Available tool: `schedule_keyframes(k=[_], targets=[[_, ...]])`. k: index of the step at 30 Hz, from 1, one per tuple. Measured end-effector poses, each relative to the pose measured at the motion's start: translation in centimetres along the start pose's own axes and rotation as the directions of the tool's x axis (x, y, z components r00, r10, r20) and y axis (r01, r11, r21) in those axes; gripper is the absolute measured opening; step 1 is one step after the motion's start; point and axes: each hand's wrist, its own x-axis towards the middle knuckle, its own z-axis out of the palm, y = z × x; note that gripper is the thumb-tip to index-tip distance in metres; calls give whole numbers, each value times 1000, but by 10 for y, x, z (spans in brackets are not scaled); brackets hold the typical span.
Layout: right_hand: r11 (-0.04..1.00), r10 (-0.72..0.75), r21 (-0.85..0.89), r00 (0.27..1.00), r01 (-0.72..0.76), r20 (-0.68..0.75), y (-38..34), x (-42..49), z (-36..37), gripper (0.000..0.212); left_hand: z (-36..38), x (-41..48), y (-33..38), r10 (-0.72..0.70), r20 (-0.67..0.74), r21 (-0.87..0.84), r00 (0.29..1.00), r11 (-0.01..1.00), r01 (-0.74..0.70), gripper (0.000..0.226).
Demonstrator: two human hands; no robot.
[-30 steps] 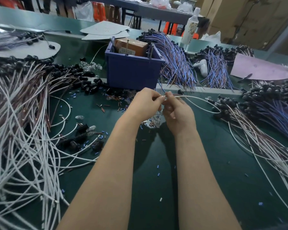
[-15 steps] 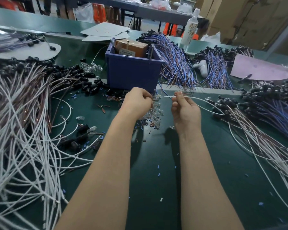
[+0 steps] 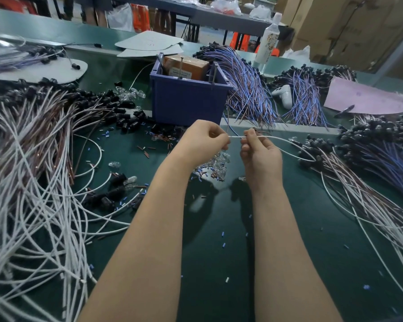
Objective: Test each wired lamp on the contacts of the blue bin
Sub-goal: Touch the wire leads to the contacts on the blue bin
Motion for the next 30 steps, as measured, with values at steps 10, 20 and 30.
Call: schedule_keyframes(k=[10, 20, 30], targets=[[999, 6, 42, 998, -3, -61, -3, 0, -1, 18, 0, 1, -4, -16, -91, 19, 996, 1000, 18, 21], [946, 200, 262, 980, -189, -13, -4, -6, 12, 12, 4, 0, 0, 40, 78, 69, 996, 997, -46, 31], [990, -90, -112, 995, 86, -38, 13, -18, 34, 13, 26, 2, 8, -178, -19, -525, 984, 839, 142, 26]])
